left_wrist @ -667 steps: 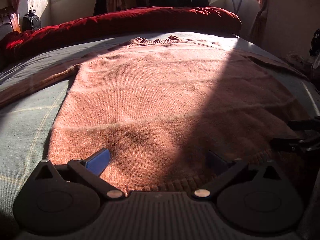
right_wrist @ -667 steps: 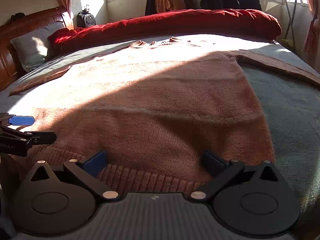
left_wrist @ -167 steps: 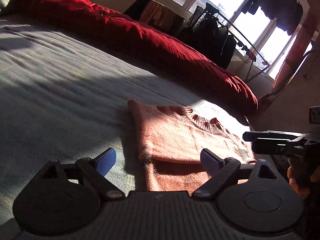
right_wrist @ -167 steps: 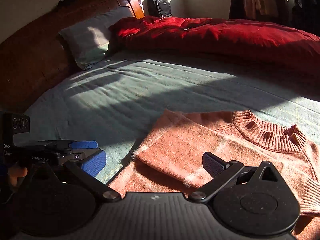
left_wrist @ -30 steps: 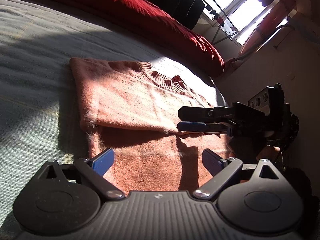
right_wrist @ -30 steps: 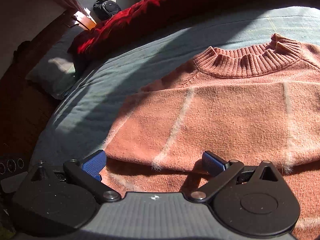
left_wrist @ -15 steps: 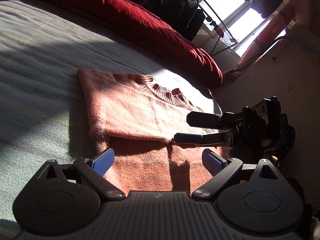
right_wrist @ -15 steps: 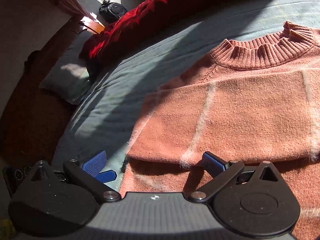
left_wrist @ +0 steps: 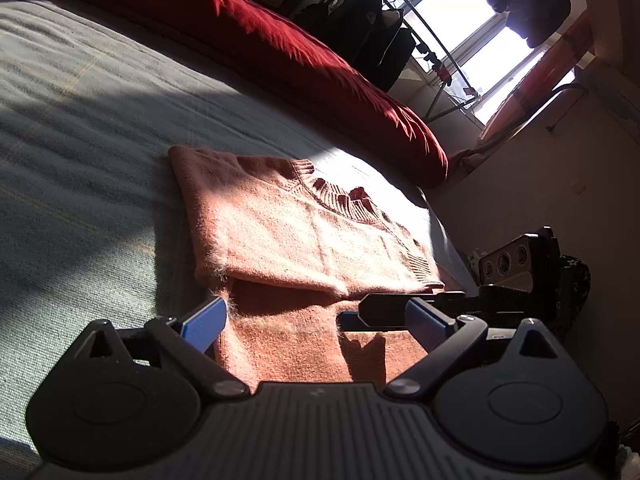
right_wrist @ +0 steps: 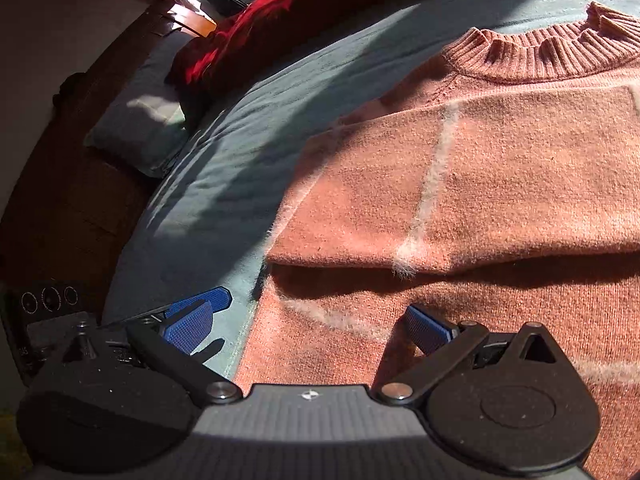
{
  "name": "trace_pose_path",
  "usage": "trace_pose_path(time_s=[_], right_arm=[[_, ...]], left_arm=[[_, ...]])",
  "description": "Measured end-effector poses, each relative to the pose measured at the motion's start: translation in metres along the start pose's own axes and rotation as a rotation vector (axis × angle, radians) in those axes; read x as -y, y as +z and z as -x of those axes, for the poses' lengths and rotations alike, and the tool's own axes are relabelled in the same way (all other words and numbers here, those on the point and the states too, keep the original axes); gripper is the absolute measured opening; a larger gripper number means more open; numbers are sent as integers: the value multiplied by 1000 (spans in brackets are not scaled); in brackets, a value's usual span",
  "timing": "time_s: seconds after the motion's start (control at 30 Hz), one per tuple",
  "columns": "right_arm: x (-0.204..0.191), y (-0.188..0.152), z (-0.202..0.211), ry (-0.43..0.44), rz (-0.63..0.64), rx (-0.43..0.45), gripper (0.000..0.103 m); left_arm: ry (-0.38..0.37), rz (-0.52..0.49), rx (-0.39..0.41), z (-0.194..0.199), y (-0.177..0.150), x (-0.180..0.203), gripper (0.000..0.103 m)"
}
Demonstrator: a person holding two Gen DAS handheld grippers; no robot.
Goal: Fold clothes
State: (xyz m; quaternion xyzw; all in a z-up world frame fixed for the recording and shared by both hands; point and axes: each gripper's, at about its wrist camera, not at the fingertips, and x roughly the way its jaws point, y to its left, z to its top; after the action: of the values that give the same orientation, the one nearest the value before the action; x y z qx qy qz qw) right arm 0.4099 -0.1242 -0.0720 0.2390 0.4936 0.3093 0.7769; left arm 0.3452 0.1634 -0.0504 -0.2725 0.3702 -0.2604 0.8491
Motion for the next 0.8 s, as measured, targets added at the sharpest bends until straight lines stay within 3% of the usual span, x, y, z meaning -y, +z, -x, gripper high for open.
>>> trace_pose_path(time_s=[0.23,0.37,0.47,0.6,0.8], right_arm=[[-1,4,22,54,-44,41,103],[-1,10,9,111,-84,37,103],[2,3,-16,83,-61,-19,103],[-4,2,-2,81,-37,-1,103],[2,29,59,-26,30,189,103]], left_arm=[[-13,23,49,15,4,-9,96],[1,31,63,20,4,-12,97],[10,46,75,24,5,-16,97],[5,52,85,26,6,-17,97],[3,-29,78,22,3,12,97]])
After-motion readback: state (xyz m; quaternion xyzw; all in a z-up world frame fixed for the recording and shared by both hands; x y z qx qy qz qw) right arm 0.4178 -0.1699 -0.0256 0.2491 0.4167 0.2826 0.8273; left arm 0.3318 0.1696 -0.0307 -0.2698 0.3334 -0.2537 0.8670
